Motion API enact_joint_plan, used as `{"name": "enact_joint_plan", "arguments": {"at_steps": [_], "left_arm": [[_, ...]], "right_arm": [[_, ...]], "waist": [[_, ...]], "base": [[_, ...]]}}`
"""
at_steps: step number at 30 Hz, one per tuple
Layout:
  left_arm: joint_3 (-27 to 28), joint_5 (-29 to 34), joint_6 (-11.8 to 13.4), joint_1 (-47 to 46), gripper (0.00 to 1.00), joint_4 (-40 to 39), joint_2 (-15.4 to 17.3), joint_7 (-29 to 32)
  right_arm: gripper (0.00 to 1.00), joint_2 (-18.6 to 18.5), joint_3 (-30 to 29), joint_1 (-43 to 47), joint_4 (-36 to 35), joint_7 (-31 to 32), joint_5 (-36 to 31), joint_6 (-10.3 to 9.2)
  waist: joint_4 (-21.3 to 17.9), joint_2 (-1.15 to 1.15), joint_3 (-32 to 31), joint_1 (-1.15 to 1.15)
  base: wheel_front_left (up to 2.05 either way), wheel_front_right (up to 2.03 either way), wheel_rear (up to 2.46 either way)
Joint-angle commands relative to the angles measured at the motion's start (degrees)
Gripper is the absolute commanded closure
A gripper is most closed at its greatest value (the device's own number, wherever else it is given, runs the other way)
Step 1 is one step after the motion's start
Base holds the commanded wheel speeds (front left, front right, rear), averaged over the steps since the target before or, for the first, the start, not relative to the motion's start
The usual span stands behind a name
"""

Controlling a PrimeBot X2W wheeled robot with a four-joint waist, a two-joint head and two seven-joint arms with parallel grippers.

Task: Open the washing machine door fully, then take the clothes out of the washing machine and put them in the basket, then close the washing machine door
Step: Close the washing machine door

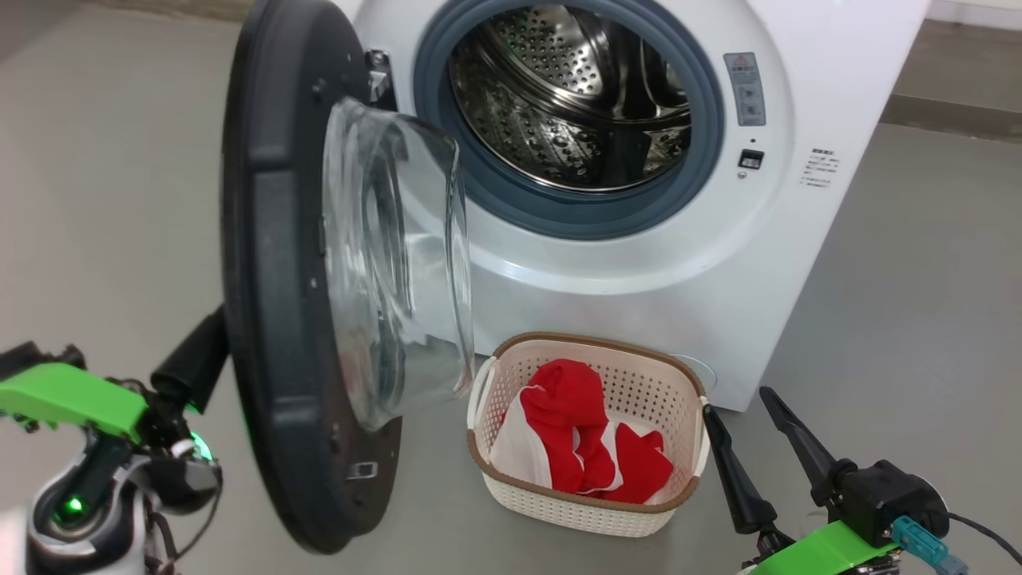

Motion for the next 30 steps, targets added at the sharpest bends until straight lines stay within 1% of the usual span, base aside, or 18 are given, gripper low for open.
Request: {"name": "enact_joint_plan", "arguments": {"at_steps": [1, 8, 14, 19, 30], "left_arm": [[-0.9, -1.4, 0.8, 0.7, 1.00, -3.9, 1.0, -0.2], [-4.7, -5.3, 3.0, 3.7, 1.00, -9.2, 1.0, -2.6], [-6.4, -7.4, 3.4, 4.7, 1.00, -10.8, 1.0, -4.3], [-8.0, -9.0, 3.3, 5.2, 1.00, -11.3, 1.0, -5.6], [-10.6, -10.3, 1.4, 5.0, 1.00, -10.1, 1.0, -9.1]], "right_arm": [[0.00, -0.2, 1.3, -1.8, -1.1, -0.8, 0.3, 0.28], [0.00, -0.2, 1.3, -1.9, -0.9, -0.9, 0.4, 0.28], [0.00, -0.2, 1.3, -2.1, -0.9, -1.0, 0.5, 0.28], [0.00, -0.2, 1.1, -2.1, -0.8, -1.1, 0.5, 0.28], [0.00, -0.2, 0.9, -2.6, -0.7, -1.2, 0.4, 0.28]], "waist": [[-0.9, 0.00, 0.1, 0.00], [-2.8, 0.00, 0.2, 0.00], [-4.6, 0.00, 0.5, 0.00], [-6.5, 0.00, 0.8, 0.00], [-11.0, 0.00, 1.5, 0.00]], "base": [[0.00, 0.00, 0.00], [0.00, 0.00, 0.00], [0.00, 0.00, 0.00], [0.00, 0.00, 0.00], [0.00, 0.00, 0.00]]}}
